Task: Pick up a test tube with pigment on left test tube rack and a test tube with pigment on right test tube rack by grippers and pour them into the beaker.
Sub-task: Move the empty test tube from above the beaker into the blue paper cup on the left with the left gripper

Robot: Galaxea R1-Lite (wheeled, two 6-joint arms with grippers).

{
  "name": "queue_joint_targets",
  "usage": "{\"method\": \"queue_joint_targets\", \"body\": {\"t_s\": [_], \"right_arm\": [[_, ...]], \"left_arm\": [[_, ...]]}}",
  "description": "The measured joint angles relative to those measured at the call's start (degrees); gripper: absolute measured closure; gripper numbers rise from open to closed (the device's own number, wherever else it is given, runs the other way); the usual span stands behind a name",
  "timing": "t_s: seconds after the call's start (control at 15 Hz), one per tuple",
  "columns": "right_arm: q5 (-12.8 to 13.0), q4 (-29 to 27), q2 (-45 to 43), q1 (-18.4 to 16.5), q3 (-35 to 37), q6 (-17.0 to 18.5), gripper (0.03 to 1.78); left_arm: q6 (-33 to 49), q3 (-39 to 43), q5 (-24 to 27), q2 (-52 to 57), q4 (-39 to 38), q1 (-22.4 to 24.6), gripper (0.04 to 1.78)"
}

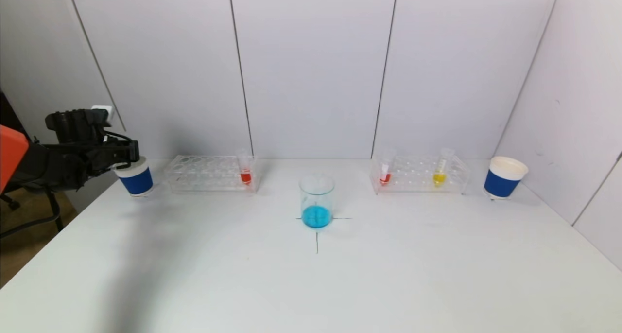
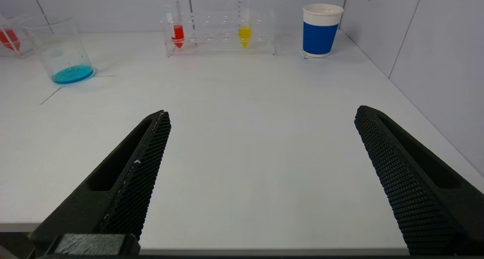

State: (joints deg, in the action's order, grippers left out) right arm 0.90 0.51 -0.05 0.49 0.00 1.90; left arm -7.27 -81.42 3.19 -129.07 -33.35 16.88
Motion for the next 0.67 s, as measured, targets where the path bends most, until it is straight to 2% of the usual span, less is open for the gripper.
{"method": "queue_joint_targets", "body": {"t_s": [0.33,0.67], "right_arm": [[0.0,0.0,0.0,0.0,0.0,0.0,0.04],[0.0,0.0,0.0,0.0,0.0,0.0,0.04]], "left_arm": [[-0.1,1.4,0.7,-0.3,-3.5,0.0,1.37],[-0.1,1.7,0.7,-0.6,-3.8,0.0,1.37]]}}
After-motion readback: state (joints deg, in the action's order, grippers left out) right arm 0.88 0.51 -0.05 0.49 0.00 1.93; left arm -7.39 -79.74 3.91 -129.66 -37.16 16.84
